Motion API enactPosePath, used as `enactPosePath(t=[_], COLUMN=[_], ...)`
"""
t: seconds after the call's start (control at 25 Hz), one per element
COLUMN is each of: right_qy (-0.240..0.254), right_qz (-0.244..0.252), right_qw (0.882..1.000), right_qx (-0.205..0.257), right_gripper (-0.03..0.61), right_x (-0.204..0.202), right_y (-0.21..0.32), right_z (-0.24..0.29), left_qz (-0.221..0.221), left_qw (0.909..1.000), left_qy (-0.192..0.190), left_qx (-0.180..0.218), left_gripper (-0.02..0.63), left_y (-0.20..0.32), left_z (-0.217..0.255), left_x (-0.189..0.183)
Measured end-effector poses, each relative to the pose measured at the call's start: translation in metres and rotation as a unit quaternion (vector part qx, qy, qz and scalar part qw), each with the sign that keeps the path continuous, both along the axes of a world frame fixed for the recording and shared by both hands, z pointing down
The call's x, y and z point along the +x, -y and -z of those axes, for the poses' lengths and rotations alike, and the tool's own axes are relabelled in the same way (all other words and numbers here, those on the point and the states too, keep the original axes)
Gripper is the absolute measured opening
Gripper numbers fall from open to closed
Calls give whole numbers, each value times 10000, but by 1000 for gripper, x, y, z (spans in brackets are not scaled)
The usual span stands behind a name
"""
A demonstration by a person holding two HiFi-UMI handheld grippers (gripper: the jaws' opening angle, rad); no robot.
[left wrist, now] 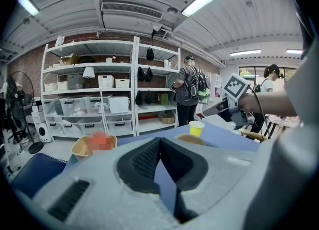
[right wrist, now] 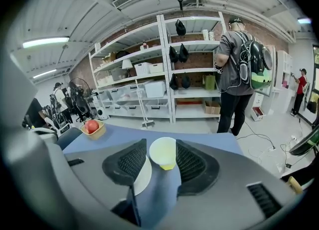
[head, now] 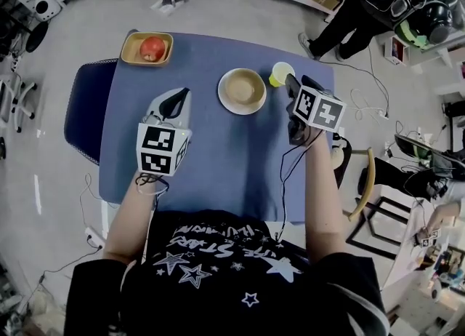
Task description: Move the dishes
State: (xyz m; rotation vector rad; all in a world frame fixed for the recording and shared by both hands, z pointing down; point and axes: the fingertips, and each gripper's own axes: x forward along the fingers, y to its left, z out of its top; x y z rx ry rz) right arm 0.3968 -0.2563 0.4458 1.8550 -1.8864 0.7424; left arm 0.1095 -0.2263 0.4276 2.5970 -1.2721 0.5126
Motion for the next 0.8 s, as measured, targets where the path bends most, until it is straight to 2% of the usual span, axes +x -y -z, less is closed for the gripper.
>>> enactPosePath(t=[0.32,0.56,0.8], right_qy=[401,584,779], right_qz=[103,150,10], right_qw=[9991,9979,9951], right_qx=[84,-245,-608], right_gripper=[172,158,149], right_x=[-42,-63,-66], right_y=[-26,-33,-26], right_z=[-8,-38,-69], left_qz=[62,103,93], left_qw=[10000,9999,9998], left_qy=[-54,-94,-28], left_qx=[0,-71,-146], left_gripper=[20,20,20], left_y=[-19,-22,-17], left_z=[0,-5,-9], left_x=[-14,-17,-21])
